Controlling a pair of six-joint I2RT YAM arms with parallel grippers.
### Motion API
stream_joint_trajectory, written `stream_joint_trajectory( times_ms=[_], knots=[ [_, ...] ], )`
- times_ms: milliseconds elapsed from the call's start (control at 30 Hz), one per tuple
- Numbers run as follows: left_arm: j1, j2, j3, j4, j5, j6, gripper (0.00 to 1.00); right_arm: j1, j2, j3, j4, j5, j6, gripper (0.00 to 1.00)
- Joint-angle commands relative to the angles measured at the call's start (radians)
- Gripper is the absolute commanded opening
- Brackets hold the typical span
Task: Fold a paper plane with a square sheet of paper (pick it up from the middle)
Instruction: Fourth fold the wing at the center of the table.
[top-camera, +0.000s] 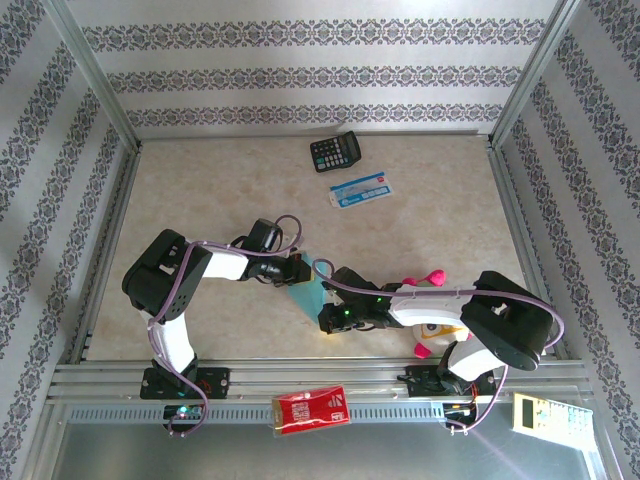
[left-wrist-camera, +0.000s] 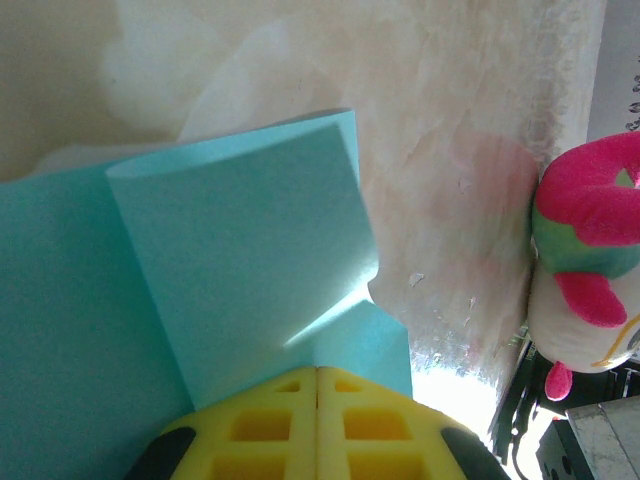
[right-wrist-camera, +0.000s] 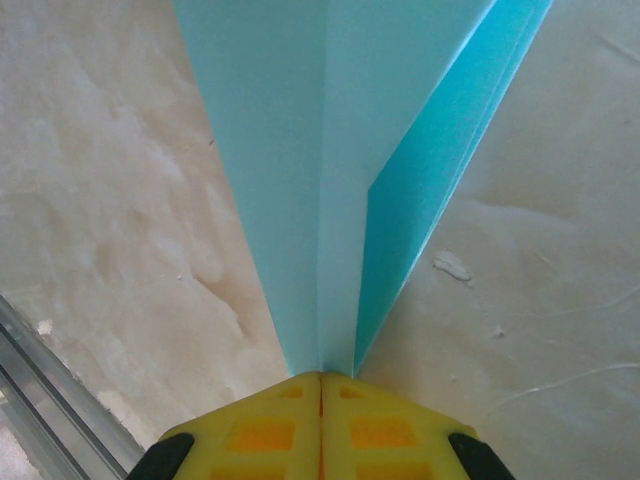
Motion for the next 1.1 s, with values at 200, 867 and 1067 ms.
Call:
stream_joint_trajectory(
  times_ms=[200, 867, 1067],
  knots=[
    [0.026, 0.059, -0.026, -0.166, -0.172, 0.050, 0.08, 0.060, -0.023, -0.066, -0.078, 0.026, 0.041, 0.06],
    [0.026, 0.064, -0.018, -0.166, -0.162, 0.046, 0.08, -0.023, -0.128, 0.060, -0.082, 0.008, -0.043, 0.08],
    [0.026, 0.066, -0.015, -0.166, -0.159, 0.044, 0.08, -0.037, -0.024, 0.134, -0.063, -0.001, -0.056, 0.08]
  ],
)
